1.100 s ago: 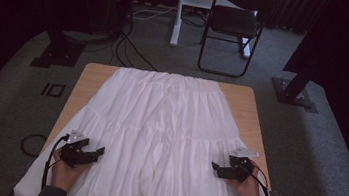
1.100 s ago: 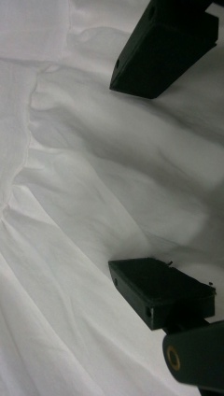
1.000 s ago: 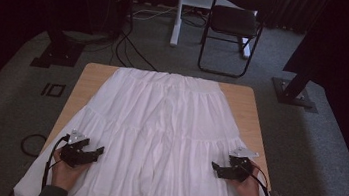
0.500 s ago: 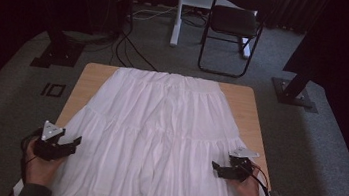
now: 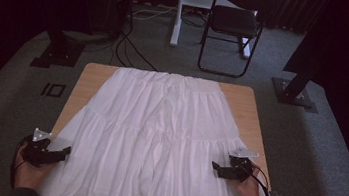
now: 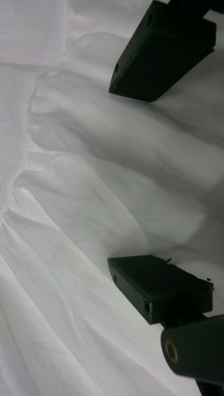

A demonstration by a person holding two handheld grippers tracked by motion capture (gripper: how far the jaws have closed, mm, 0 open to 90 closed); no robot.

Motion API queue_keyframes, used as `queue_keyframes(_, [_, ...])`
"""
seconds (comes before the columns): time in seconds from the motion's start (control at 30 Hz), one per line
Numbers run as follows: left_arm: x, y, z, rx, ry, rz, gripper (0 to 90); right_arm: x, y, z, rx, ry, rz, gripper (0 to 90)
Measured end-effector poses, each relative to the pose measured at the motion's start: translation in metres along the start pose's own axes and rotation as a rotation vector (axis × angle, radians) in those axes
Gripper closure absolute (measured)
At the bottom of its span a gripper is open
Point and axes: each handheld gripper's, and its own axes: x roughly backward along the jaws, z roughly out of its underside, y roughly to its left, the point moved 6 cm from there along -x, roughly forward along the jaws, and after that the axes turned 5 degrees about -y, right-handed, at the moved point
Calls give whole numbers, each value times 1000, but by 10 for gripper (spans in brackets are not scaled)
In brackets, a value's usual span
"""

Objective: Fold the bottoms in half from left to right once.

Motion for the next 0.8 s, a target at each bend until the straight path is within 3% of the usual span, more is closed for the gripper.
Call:
queue_keyframes(0.03, [0, -2, 0, -3, 5, 3, 152, 0, 0, 0, 0, 0, 0, 138])
queue_keyframes(0.1, [0, -10, 1, -48, 17, 2, 152, 0, 0, 0, 1, 0, 0, 138])
queue_keyframes(0.33, [4, -21, 4, -55, 10, 15, 198, 1, 0, 1, 1, 0, 2, 146])
queue_keyframes(0.4, [7, -24, 3, -58, 10, 23, 305, 2, 1, 1, -2, -5, 4, 208])
queue_keyframes(0.47, [10, -26, 4, -62, 5, 33, 465, 9, -1, 0, 3, 4, 6, 380])
queue_keyframes(0.53, [11, -26, 4, -58, -1, 35, 612, 14, -5, -1, 5, -1, 31, 375])
queue_keyframes(0.57, [12, -25, 5, -54, -9, 43, 692, 32, -19, -7, -15, -37, 108, 322])
queue_keyframes(0.6, [12, -25, 5, -47, -11, 48, 734, 37, -24, -7, -21, -38, 138, 280])
queue_keyframes(0.7, [13, -27, 6, -53, -16, 64, 837, 54, -45, 1, -29, 12, 242, 195])
queue_keyframes(0.8, [13, -29, 6, -77, -10, 50, 861, 61, -56, 17, -91, 31, 229, 140])
